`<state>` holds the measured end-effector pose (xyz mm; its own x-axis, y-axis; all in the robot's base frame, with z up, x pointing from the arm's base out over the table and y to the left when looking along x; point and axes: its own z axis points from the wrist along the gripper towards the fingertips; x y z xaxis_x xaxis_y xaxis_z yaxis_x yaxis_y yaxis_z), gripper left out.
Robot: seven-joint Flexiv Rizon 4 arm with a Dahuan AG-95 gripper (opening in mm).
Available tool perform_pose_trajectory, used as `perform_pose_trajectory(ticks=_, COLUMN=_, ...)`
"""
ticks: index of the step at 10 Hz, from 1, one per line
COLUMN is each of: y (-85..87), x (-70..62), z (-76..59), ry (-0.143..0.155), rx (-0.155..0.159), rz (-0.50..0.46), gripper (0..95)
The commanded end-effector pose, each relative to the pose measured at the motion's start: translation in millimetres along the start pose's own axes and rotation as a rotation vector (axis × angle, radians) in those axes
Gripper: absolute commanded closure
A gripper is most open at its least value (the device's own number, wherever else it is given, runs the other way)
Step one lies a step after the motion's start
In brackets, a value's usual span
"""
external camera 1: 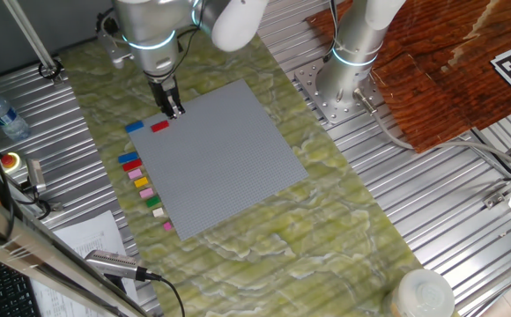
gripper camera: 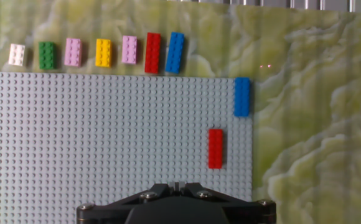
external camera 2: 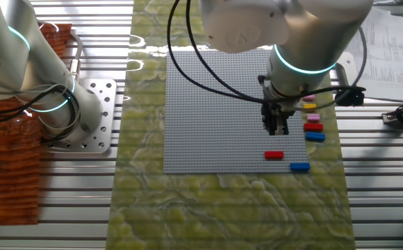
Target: Stack small Lego blocks randomly, one at a time
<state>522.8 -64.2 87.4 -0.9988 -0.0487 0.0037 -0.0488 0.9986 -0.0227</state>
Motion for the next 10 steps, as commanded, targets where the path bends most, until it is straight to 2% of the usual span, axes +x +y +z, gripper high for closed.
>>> perform_pose_trajectory(ticks=1, y=0.0, x=4.2, z=-1.6, ry=-0.006, rx=0.004, rz=-0.018, gripper=95.0)
perform_pose_trajectory(ticks=5, y=-0.1, x=4.4, z=-1.7, ry=-0.001, rx=0.003, rz=-0.039, gripper=95.0)
perform_pose_trajectory(ticks=10, y=-0.1, x=4.4, z=-1.8, ry=-0.009, rx=0.007, rz=0.001, gripper=95.0)
